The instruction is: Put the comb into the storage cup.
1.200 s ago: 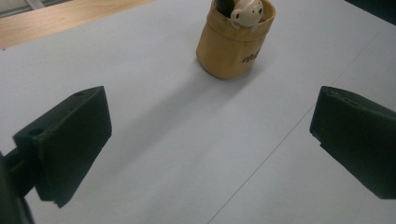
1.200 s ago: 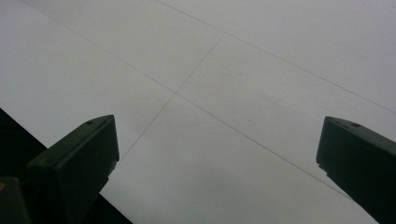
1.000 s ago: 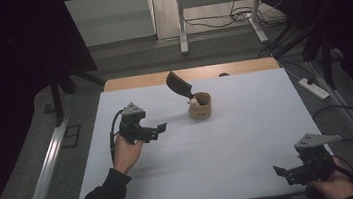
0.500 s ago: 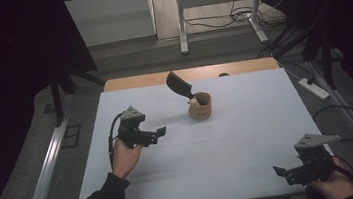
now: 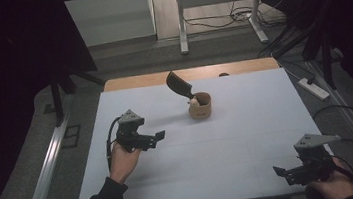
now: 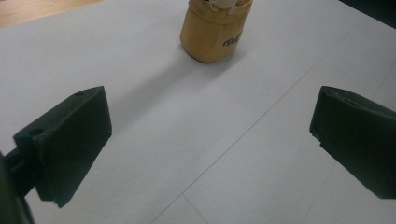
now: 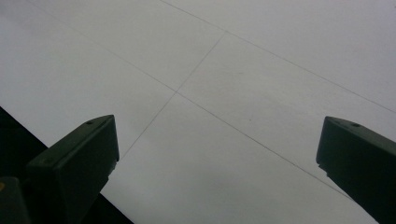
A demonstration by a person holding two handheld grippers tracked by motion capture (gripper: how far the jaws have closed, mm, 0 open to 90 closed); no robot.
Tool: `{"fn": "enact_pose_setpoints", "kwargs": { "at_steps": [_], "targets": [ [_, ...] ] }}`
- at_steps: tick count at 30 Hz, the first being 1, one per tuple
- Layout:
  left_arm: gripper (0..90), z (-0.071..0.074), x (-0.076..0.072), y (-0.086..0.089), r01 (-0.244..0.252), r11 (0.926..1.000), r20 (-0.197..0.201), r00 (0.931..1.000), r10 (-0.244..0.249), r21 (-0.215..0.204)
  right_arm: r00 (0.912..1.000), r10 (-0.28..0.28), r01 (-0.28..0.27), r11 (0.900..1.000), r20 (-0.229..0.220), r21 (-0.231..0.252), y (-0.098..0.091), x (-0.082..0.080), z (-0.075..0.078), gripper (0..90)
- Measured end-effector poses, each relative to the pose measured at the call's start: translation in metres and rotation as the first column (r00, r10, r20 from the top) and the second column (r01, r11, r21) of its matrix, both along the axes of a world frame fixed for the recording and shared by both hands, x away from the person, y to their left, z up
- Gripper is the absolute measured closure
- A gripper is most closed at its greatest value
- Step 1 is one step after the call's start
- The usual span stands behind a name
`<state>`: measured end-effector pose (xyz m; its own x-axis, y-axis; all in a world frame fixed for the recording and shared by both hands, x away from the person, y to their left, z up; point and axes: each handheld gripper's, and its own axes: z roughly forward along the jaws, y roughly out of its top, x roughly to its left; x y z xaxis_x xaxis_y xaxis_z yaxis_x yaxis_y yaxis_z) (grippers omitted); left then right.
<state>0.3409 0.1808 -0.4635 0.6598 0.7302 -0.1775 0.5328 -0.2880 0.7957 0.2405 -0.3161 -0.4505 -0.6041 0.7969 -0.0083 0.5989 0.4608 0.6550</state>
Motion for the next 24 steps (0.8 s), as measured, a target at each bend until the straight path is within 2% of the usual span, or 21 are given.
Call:
{"fn": "enact_pose_setpoints", "kwargs": {
  "at_steps": [24],
  "targets": [
    [0.0,0.002,-0.025,0.01,-0.007,1.0,-0.006,1.0,0.007,-0.002,1.0,0.001,-0.001,1.0,-0.002,-0.003,0.0,0.0,0.0,0.0]
  ]
}}
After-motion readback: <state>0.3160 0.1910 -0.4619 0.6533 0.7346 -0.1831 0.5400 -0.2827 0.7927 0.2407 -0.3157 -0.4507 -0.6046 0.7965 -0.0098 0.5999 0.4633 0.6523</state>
